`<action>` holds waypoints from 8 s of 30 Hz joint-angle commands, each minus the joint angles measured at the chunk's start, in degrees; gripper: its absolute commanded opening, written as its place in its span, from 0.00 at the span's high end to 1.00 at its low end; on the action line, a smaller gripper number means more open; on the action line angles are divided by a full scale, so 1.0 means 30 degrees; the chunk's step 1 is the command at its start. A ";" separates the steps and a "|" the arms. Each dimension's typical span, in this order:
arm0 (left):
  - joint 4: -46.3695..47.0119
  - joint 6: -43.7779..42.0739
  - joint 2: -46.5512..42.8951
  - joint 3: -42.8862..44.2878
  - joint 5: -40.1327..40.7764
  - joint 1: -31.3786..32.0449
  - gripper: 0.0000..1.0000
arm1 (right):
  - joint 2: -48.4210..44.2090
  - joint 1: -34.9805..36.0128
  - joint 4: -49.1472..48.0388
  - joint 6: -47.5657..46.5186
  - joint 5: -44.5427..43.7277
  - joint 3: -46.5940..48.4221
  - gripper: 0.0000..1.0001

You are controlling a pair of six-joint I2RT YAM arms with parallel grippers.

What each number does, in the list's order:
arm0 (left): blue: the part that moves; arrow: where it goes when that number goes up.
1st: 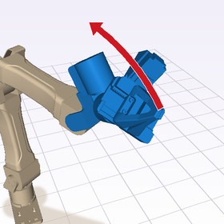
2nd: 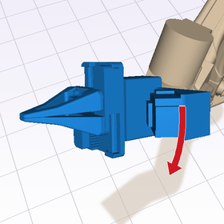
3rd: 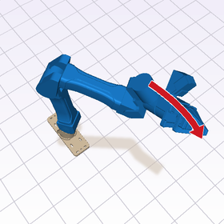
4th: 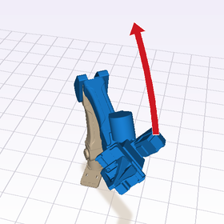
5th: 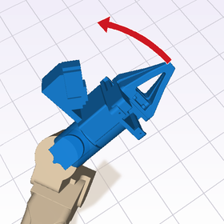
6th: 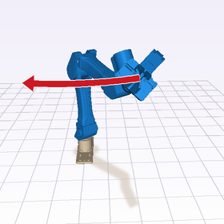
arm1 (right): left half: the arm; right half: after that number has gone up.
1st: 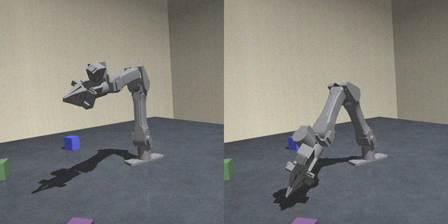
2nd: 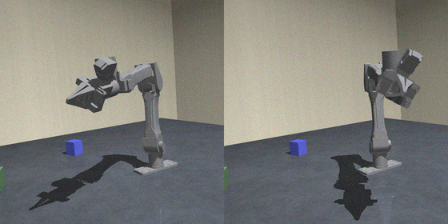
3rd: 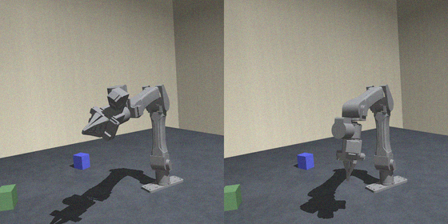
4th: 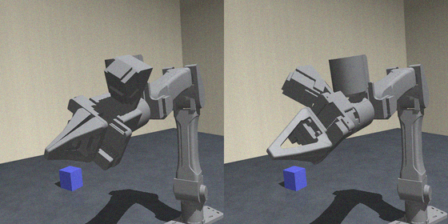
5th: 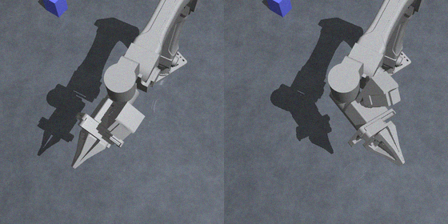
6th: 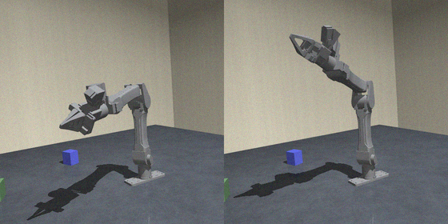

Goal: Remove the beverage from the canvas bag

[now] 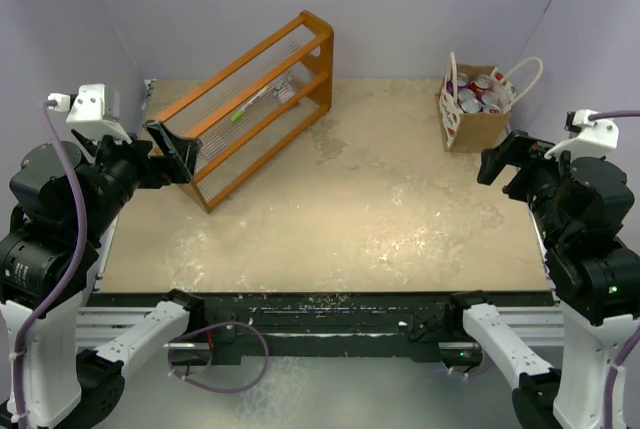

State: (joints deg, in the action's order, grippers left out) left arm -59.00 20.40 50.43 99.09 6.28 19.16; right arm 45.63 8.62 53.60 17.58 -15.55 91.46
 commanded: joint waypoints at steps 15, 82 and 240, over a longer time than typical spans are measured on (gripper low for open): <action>0.2204 -0.2687 0.4097 0.3637 0.1282 0.0293 0.01 | 0.3653 0.0026 -0.3554 0.0602 -0.4250 -0.0614 0.00; 0.6000 -0.7646 1.2464 0.7630 0.3406 0.1905 0.01 | 2.3752 -0.2860 -1.2022 -0.8101 0.0052 0.8359 1.00; 0.8888 1.3953 0.5935 -1.4554 -0.3706 0.8239 0.98 | 1.4446 1.3884 -0.2834 0.1265 0.0614 -0.7681 0.37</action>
State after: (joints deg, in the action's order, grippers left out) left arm -33.08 62.02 69.30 55.59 -4.47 43.90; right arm 88.20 50.43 39.72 21.63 -12.36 69.95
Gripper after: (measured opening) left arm 0.118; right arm 0.643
